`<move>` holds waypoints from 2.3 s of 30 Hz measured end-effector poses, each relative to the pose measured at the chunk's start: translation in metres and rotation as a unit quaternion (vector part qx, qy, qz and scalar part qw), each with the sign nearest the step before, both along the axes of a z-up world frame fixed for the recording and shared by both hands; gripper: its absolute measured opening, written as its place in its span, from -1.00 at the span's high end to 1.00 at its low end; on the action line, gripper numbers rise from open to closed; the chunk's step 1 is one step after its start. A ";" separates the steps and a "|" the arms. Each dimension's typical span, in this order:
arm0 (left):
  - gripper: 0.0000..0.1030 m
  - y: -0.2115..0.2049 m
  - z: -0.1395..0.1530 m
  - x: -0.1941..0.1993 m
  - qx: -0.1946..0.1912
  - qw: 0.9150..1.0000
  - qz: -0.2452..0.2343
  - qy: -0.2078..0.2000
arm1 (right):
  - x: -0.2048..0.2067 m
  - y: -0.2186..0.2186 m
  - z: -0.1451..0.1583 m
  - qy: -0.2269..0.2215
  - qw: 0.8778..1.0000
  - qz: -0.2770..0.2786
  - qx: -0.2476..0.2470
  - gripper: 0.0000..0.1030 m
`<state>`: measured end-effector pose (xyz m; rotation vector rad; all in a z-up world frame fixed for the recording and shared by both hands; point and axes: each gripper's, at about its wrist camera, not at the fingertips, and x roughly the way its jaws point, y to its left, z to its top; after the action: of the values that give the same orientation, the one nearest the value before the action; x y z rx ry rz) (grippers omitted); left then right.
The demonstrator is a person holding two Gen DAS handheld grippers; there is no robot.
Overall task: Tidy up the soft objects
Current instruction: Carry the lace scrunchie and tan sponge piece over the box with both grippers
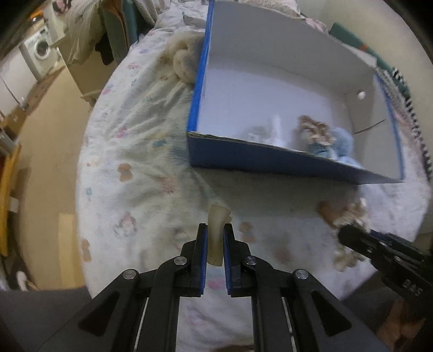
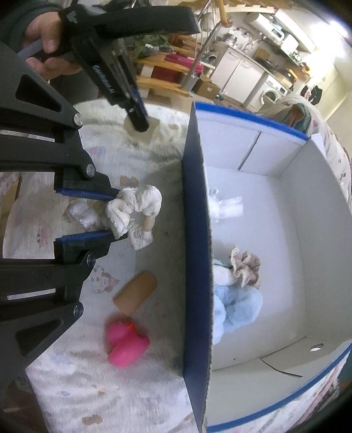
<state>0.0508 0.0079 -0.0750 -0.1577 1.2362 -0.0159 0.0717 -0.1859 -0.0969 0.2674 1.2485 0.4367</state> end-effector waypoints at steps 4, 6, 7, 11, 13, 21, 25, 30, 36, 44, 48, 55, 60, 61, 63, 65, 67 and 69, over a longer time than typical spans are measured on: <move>0.81 -0.009 0.033 -0.007 -0.001 0.999 -0.008 -0.038 | -0.002 -0.003 0.023 -0.016 1.000 0.003 0.027 0.56; 0.81 -0.011 0.047 -0.006 -0.002 0.998 -0.016 -0.054 | -0.001 -0.007 0.037 -0.026 0.999 -0.004 0.046 0.56; 0.81 -0.014 0.056 -0.004 0.000 0.998 -0.020 -0.064 | 0.000 -0.008 0.043 -0.030 0.998 -0.008 0.053 0.56; 0.81 -0.024 0.083 0.012 0.009 0.995 -0.040 -0.096 | 0.009 -0.012 0.068 -0.055 0.996 -0.022 0.067 0.56; 0.81 -0.026 0.093 0.025 0.016 0.993 -0.043 -0.107 | 0.016 -0.015 0.077 -0.064 0.995 -0.031 0.073 0.56; 0.81 -0.035 0.110 0.068 0.031 0.990 -0.057 -0.124 | 0.052 -0.026 0.103 -0.087 0.993 -0.052 0.059 0.56; 0.81 -0.037 0.105 0.090 0.029 0.991 -0.059 -0.118 | 0.070 -0.031 0.109 -0.099 0.991 -0.060 0.063 0.56; 0.81 -0.042 0.087 0.110 0.033 0.991 -0.059 -0.112 | 0.090 -0.040 0.095 -0.094 0.988 -0.080 0.087 0.56; 0.81 -0.043 0.048 0.120 0.047 0.993 -0.054 -0.097 | 0.101 -0.035 0.060 -0.067 0.992 -0.082 0.068 0.56; 0.81 -0.039 0.026 0.131 0.046 0.994 -0.047 -0.084 | 0.117 -0.016 0.035 -0.039 0.996 -0.066 0.046 0.56; 0.81 -0.036 0.020 0.134 0.039 0.996 -0.039 -0.073 | 0.121 -0.005 0.021 -0.022 0.998 -0.056 0.031 0.56; 0.80 -0.038 0.017 0.139 0.042 0.996 -0.038 -0.071 | 0.122 0.003 0.016 -0.015 0.999 -0.038 0.020 0.56; 0.80 -0.043 0.013 0.138 0.047 0.996 -0.046 -0.067 | 0.124 -0.002 0.006 0.007 0.999 -0.043 0.017 0.56; 0.80 -0.043 0.012 0.137 0.046 0.996 -0.047 -0.066 | 0.125 -0.004 0.006 0.008 0.999 -0.045 0.018 0.56; 0.80 -0.045 0.013 0.136 0.047 0.995 -0.051 -0.067 | 0.124 -0.006 0.007 0.007 0.999 -0.047 0.020 0.56; 0.80 -0.046 0.012 0.136 0.053 0.995 -0.053 -0.069 | 0.123 -0.007 0.007 0.010 0.999 -0.048 0.020 0.56; 0.79 -0.046 0.012 0.135 0.053 0.995 -0.055 -0.069 | 0.124 -0.007 0.006 0.013 0.999 -0.049 0.020 0.56; 0.78 -0.046 0.012 0.135 0.051 0.995 -0.056 -0.068 | 0.125 -0.007 0.006 0.014 0.999 -0.048 0.022 0.55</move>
<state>0.1855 -0.0384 -0.0629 0.0015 1.1052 -0.0595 0.1963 -0.1926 -0.0912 0.3701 1.2487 0.3785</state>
